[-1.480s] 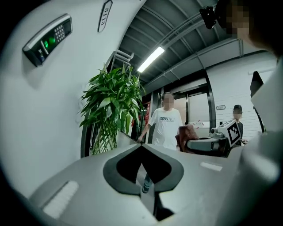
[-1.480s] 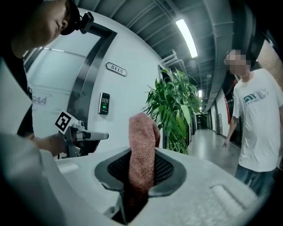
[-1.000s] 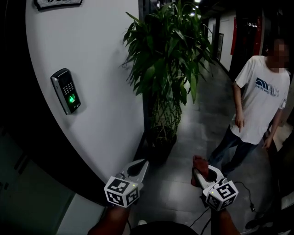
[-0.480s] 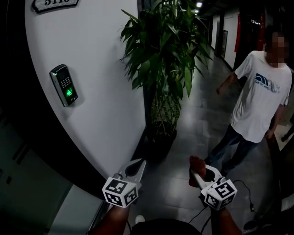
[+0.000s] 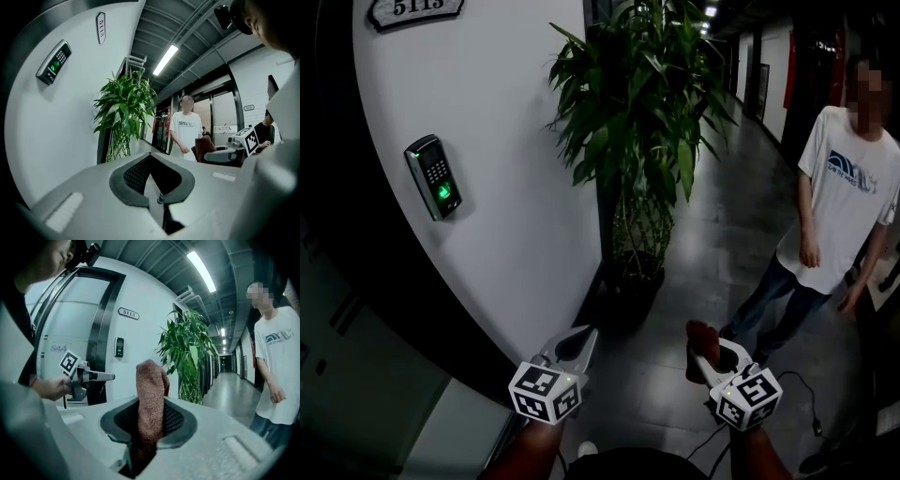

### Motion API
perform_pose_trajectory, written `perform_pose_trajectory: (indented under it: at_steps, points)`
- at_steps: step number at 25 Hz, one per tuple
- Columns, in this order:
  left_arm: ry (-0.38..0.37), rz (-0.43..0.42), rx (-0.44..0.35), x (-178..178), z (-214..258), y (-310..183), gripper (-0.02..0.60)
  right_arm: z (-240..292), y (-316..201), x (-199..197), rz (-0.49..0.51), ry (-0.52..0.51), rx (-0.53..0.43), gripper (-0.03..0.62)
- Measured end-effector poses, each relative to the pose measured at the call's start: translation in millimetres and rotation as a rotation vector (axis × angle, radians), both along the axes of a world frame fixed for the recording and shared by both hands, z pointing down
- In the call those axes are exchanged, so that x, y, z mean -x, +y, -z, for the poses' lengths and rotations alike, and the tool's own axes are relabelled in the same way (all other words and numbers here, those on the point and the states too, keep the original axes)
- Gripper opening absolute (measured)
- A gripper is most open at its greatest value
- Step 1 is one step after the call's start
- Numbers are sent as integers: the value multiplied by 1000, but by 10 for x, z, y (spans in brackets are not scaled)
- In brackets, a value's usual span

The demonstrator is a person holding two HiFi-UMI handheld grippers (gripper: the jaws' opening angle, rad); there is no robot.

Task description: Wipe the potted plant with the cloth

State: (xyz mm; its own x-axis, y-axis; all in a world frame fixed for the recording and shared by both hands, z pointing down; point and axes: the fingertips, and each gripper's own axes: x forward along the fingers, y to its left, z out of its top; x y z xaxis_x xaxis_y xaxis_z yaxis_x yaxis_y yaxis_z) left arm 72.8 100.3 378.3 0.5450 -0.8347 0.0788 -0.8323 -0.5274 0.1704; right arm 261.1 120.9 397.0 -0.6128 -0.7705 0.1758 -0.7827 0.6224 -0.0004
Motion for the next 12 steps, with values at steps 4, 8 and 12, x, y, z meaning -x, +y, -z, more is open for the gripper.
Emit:
perform_pose_trajectory:
  at_steps: [4, 8, 12]
  points:
    - [-7, -8, 1, -11, 3, -30, 17, -27, -30, -5, -14, -11, 6, 69]
    - [-9, -10, -4, 1, 36, -60, 17, -31, -59, -19, -26, -16, 8, 67]
    - [-11, -8, -5, 13, 36, -81, 17, -35, -81, -7, -26, -13, 6, 67]
